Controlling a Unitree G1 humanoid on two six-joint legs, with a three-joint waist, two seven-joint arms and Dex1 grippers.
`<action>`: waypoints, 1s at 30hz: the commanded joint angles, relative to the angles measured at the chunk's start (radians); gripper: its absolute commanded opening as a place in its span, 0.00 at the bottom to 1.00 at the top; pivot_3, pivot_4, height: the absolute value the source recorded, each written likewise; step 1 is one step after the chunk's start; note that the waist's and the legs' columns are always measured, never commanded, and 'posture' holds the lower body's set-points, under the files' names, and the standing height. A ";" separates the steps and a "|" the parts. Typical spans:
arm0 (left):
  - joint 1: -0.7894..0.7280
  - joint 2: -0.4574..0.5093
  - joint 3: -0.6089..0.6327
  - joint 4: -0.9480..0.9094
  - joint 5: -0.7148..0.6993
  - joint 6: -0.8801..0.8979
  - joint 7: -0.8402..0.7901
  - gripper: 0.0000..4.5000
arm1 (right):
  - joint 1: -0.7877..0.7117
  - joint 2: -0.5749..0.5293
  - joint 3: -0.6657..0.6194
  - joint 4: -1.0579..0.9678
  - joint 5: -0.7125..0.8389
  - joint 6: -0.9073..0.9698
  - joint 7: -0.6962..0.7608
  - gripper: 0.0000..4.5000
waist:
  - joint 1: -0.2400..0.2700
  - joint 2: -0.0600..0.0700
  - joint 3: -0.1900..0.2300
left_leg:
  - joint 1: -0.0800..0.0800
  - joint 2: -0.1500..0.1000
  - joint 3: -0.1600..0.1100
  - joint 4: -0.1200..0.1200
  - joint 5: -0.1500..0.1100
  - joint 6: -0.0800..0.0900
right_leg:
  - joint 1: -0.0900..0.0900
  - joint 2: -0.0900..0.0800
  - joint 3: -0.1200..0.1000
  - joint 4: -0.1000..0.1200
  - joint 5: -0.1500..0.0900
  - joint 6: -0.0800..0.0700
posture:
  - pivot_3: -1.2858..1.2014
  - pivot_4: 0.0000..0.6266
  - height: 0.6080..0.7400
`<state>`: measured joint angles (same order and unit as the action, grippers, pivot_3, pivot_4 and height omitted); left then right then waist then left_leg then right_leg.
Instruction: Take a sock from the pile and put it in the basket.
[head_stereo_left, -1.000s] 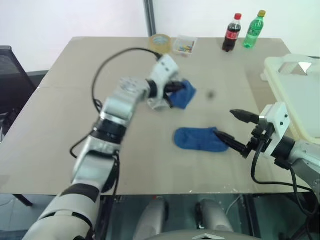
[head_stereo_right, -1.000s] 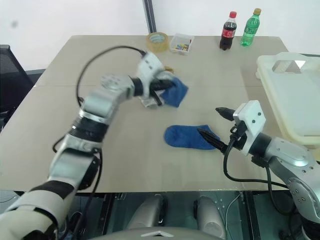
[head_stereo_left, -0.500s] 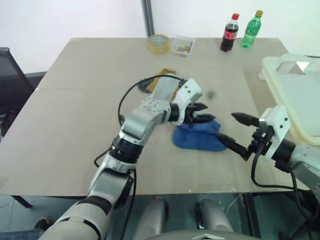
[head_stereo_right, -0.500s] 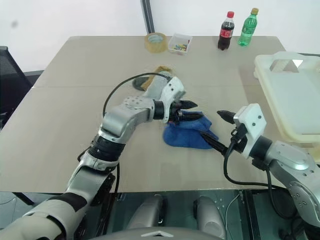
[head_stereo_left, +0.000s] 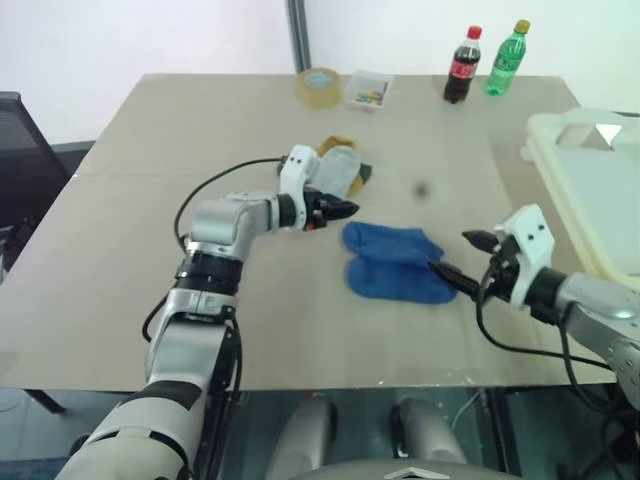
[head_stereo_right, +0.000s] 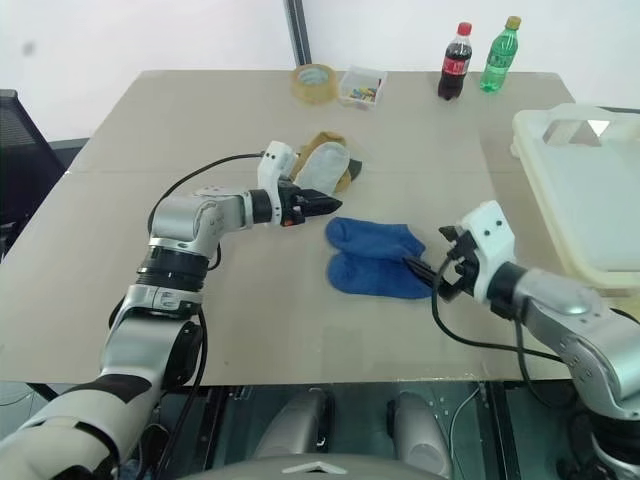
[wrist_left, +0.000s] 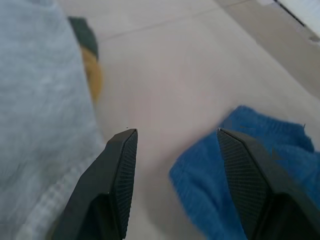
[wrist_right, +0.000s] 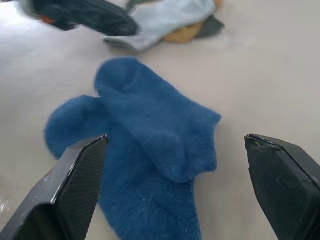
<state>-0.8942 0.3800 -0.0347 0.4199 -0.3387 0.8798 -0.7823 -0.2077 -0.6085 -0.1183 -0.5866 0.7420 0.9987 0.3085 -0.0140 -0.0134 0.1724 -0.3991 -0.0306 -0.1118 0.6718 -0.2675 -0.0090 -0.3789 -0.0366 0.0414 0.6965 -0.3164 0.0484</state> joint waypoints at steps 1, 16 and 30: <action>-0.008 -0.023 0.046 0.004 -0.039 0.002 -0.003 0.60 | -0.070 0.075 -0.030 0.066 0.040 0.163 -0.118 1.00 | 0.002 0.000 0.000 | 0.000 0.000 0.000 0.000 0.000 0.000 | 0.000 0.000 0.000 0.000 0.000 0.000 | 0.52 0.24 1.00; 0.067 -0.001 0.060 -0.028 -0.078 0.049 -0.019 0.62 | -0.165 0.213 -0.091 0.137 0.053 0.300 -0.168 0.01 | -0.015 0.000 0.000 | 0.000 0.000 0.001 -0.001 0.000 0.000 | -0.002 0.000 0.001 0.001 0.000 0.000 | 0.52 0.24 1.00; 0.091 -0.024 0.012 -0.031 -0.061 0.067 -0.040 0.50 | -0.165 0.217 -0.084 0.133 0.019 0.297 -0.160 0.00 | -0.027 0.001 0.000 | 0.000 0.000 0.001 -0.001 0.000 0.000 | -0.002 0.000 0.001 0.002 0.000 0.000 | 0.52 0.24 1.00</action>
<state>-0.8033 0.3549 -0.0155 0.4110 -0.3950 0.9522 -0.8116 -0.3632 -0.3876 -0.1928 -0.4289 0.7581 1.3041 0.1439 -0.0410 -0.0129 0.1721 -0.3989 -0.0305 -0.1106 0.6705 -0.2677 -0.0086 -0.3808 -0.0364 0.0427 0.6982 -0.3163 0.0483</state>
